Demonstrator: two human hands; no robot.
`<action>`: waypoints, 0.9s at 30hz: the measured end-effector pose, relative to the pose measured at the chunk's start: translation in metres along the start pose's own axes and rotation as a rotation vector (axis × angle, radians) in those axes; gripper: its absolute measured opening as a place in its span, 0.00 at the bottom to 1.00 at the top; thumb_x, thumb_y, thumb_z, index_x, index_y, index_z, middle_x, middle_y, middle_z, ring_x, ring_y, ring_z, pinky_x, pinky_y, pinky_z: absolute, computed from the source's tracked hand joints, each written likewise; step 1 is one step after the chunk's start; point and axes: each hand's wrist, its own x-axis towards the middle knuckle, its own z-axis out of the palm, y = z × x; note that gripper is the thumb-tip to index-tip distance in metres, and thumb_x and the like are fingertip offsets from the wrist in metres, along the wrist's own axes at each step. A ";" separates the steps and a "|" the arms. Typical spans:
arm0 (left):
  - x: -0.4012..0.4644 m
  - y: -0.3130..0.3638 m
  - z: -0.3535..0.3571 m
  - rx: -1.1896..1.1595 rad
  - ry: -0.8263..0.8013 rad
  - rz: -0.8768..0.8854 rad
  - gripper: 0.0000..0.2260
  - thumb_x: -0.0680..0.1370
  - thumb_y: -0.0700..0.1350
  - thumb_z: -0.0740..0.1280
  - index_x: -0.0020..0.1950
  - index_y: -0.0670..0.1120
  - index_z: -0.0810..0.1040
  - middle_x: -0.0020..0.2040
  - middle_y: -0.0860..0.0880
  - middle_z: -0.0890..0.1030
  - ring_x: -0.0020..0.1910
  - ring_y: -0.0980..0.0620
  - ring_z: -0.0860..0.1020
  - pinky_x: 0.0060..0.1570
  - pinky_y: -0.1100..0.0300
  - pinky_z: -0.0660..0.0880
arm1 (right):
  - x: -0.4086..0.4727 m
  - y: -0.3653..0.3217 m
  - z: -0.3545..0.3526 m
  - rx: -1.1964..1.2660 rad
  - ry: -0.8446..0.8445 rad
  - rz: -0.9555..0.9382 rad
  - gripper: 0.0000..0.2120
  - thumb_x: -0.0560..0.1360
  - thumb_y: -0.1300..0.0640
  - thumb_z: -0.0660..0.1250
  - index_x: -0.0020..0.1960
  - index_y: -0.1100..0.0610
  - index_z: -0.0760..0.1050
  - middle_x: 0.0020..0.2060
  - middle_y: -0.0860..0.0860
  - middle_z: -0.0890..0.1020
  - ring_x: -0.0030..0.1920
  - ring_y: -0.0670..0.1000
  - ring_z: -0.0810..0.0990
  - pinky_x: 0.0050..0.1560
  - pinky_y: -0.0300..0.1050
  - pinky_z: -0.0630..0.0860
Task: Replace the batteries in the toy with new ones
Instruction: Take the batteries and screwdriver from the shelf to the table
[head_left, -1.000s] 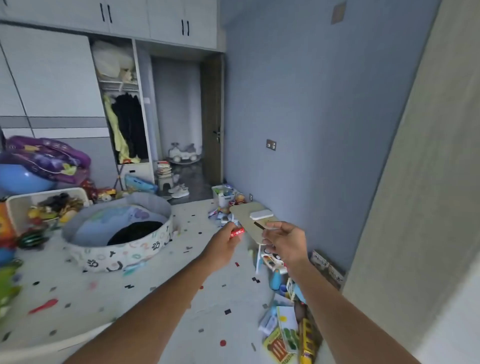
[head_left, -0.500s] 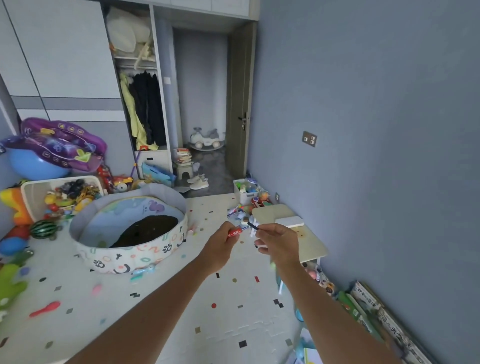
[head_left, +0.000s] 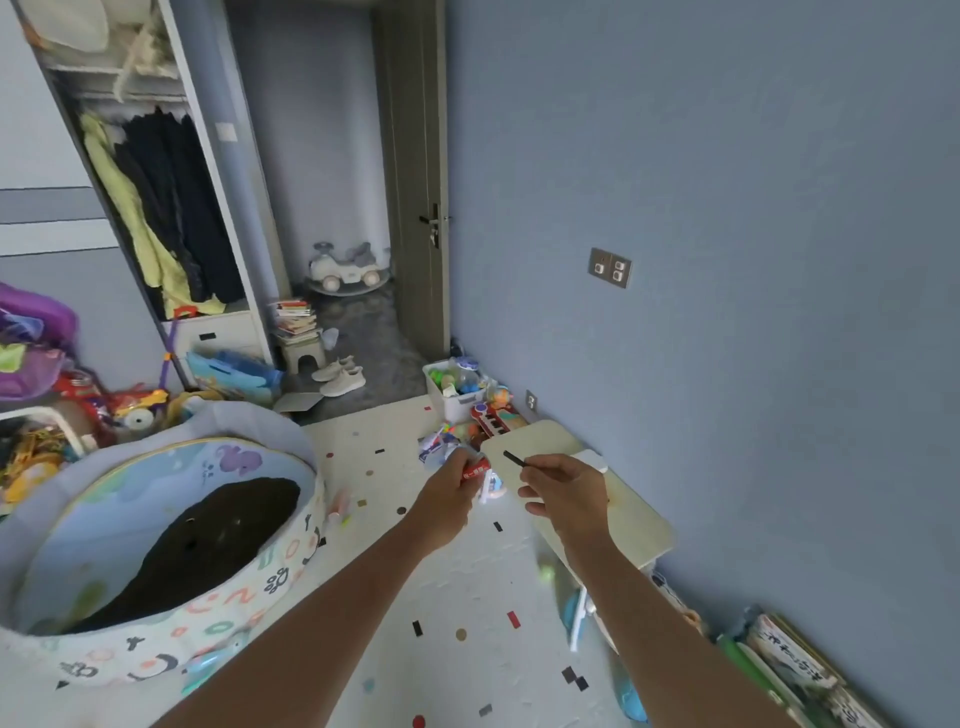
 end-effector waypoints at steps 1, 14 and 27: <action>0.029 -0.007 0.000 -0.003 -0.019 -0.005 0.04 0.85 0.45 0.56 0.53 0.48 0.69 0.40 0.49 0.73 0.34 0.56 0.70 0.25 0.74 0.69 | 0.026 0.004 0.008 0.003 0.007 -0.002 0.06 0.73 0.65 0.74 0.43 0.56 0.85 0.36 0.52 0.88 0.35 0.52 0.87 0.36 0.42 0.84; 0.345 -0.121 0.041 0.017 -0.237 -0.081 0.04 0.84 0.48 0.58 0.53 0.50 0.71 0.35 0.47 0.72 0.32 0.52 0.70 0.33 0.60 0.69 | 0.322 0.080 0.093 -0.032 0.146 0.156 0.06 0.72 0.65 0.73 0.44 0.55 0.86 0.35 0.51 0.88 0.35 0.51 0.88 0.38 0.44 0.85; 0.577 -0.233 0.147 0.095 -0.687 0.026 0.06 0.84 0.49 0.57 0.49 0.51 0.66 0.34 0.52 0.69 0.32 0.54 0.67 0.31 0.66 0.66 | 0.507 0.203 0.102 0.083 0.511 0.367 0.07 0.73 0.66 0.72 0.46 0.56 0.85 0.38 0.55 0.88 0.38 0.54 0.87 0.39 0.44 0.84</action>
